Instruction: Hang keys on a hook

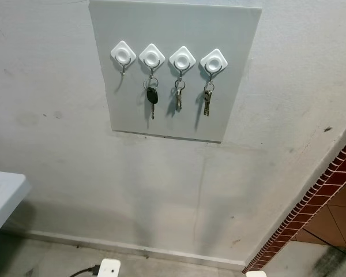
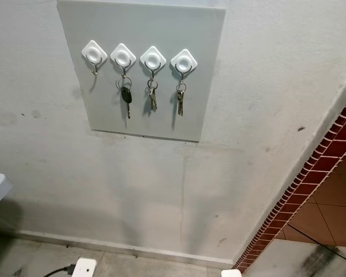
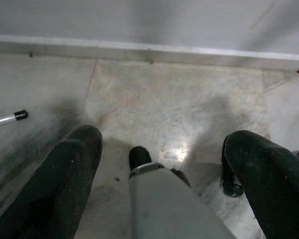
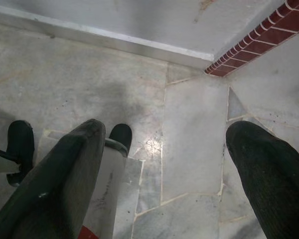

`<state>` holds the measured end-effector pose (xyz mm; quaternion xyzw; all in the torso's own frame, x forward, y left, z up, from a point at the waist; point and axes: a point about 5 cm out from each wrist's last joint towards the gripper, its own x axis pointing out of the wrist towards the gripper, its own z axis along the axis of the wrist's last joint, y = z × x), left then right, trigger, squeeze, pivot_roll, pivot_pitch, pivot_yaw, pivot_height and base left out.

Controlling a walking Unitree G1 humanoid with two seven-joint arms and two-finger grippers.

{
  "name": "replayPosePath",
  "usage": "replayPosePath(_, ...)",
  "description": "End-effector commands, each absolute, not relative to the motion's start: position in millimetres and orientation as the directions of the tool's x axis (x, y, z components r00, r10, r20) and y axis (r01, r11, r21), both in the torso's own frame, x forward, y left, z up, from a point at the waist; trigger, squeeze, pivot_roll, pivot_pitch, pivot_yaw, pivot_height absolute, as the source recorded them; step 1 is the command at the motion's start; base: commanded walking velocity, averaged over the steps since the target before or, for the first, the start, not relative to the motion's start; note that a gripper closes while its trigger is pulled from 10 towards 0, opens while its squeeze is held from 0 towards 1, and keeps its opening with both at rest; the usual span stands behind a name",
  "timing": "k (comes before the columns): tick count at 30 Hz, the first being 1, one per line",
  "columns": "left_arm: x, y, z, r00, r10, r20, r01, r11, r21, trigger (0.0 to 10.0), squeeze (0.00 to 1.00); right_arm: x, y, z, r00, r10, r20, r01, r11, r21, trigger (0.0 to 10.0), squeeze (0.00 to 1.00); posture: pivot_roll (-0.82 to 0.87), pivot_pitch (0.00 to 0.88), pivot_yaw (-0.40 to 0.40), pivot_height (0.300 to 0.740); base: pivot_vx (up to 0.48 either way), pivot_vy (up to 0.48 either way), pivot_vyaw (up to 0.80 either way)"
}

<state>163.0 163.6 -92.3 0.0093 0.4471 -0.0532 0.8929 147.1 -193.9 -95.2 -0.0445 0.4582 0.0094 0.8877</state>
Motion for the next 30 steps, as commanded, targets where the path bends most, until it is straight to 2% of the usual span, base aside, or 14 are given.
replayPosePath(1,168.3,159.8,-90.5,0.600,-0.097,-0.794,0.123,0.992,-0.028,10.0,0.00,143.3,-194.6,-96.8,0.567,-0.031,-0.823,-0.052,0.996,-0.073,10.0,0.00,0.03,0.000,-0.028,0.740,0.000,0.000,0.00)
replayPosePath(4,172.4,150.4,-89.2,0.594,-0.131,-0.794,0.201,0.980,-0.011,10.0,0.00,141.4,-192.9,-97.8,0.561,-0.026,-0.827,-0.058,0.996,-0.070,10.0,0.00,0.03,0.000,-0.031,0.740,0.000,0.000,0.73)
replayPosePath(9,169.9,152.0,-90.8,0.582,-0.117,-0.804,0.165,0.986,-0.024,10.0,0.00,142.0,-190.9,-97.9,0.561,-0.021,-0.828,-0.064,0.996,-0.069,10.0,0.00,0.02,0.000,-0.031,0.740,0.000,0.000,0.80)
replayPosePath(30,158.8,158.6,-95.4,0.549,-0.106,-0.829,0.192,0.981,0.002,10.0,0.00,143.8,-191.2,-97.3,0.564,-0.025,-0.825,-0.054,0.996,-0.067,10.0,0.00,0.02,0.000,-0.026,0.740,0.000,0.000,0.80)
